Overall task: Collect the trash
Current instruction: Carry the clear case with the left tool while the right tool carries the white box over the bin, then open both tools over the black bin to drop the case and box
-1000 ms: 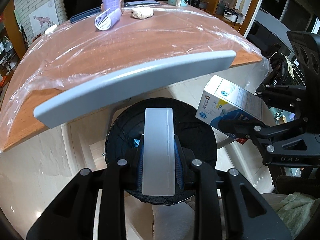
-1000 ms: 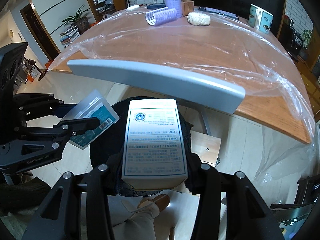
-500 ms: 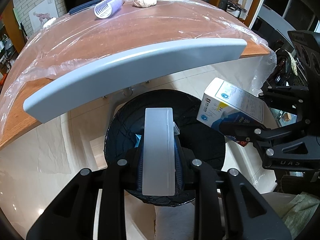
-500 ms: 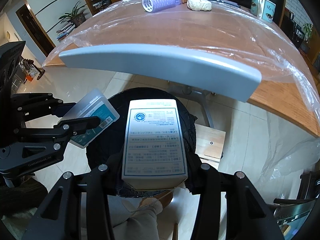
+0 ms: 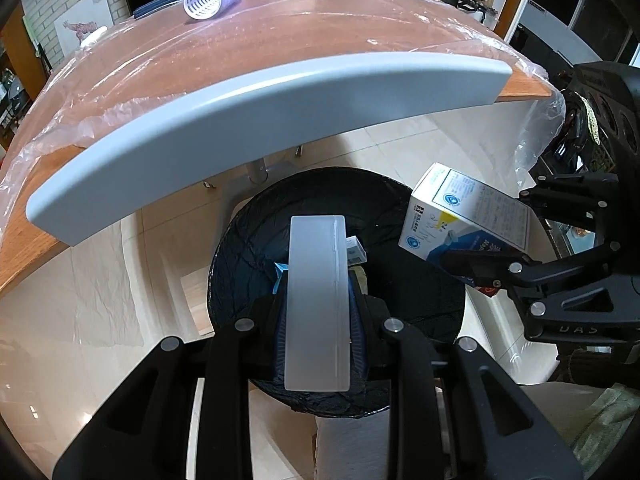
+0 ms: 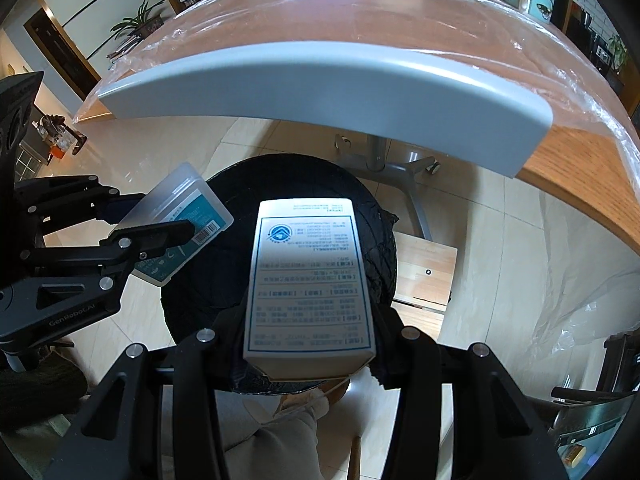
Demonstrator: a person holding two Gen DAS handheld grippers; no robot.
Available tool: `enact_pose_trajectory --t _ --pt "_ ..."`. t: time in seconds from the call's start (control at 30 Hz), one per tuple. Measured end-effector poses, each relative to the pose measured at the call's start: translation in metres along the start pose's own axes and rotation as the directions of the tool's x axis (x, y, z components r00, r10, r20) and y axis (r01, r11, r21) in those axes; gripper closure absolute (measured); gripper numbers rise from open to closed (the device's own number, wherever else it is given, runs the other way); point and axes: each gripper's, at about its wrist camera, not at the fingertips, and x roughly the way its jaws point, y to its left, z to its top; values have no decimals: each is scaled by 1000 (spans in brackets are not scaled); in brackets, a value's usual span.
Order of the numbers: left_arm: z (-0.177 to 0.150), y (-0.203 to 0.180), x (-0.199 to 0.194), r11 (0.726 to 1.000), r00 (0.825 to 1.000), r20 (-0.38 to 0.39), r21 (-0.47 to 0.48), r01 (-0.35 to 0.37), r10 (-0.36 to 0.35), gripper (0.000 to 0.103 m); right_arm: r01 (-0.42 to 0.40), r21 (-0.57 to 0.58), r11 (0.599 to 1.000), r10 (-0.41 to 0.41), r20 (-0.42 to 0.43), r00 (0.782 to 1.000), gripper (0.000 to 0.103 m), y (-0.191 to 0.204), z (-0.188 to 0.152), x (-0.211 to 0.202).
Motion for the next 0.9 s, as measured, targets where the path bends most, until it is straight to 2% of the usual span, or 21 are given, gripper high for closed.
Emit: enact_pose_trajectory --t 0.9 --pt "-2 7 31 1000 998 -62 13 -23 24 75 -2 -2 1000 2 -66 998 57 -9 1 23"
